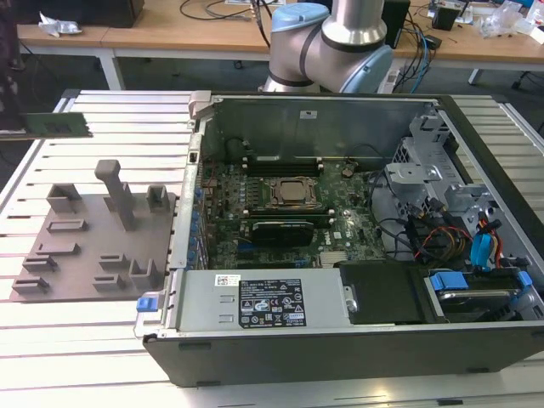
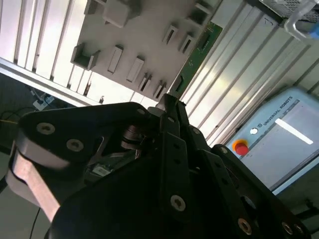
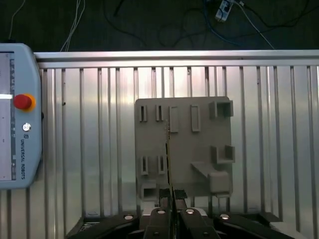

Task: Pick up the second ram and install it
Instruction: 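Pick up the second ram and move it above second insertion slot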

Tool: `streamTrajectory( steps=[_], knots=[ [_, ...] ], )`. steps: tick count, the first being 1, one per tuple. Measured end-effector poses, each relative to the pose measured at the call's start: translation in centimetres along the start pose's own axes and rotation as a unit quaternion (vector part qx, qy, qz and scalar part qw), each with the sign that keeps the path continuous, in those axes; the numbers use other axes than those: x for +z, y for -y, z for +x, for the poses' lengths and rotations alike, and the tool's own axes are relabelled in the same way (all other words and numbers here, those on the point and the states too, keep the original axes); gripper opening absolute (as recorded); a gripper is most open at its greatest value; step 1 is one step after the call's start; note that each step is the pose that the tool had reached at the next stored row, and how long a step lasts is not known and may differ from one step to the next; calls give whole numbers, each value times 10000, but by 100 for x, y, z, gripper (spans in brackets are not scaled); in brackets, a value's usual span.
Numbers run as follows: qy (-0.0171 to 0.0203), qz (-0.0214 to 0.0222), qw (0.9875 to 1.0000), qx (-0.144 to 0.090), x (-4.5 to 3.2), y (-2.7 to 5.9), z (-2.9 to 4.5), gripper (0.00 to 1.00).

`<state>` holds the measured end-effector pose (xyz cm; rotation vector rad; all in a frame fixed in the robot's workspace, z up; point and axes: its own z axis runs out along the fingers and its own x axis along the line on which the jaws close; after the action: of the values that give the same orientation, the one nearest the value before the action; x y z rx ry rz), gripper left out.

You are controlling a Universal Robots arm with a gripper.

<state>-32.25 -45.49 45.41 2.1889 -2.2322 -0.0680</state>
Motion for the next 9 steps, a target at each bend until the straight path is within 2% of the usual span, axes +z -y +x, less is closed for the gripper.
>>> streamTrajectory(
  steps=[4, 9],
  knots=[
    [-1, -13, 10000, -1, 17, 420, -8, 14],
    [-2, -49, 10000, 0, 49, 878, -19, 14]
  ],
)
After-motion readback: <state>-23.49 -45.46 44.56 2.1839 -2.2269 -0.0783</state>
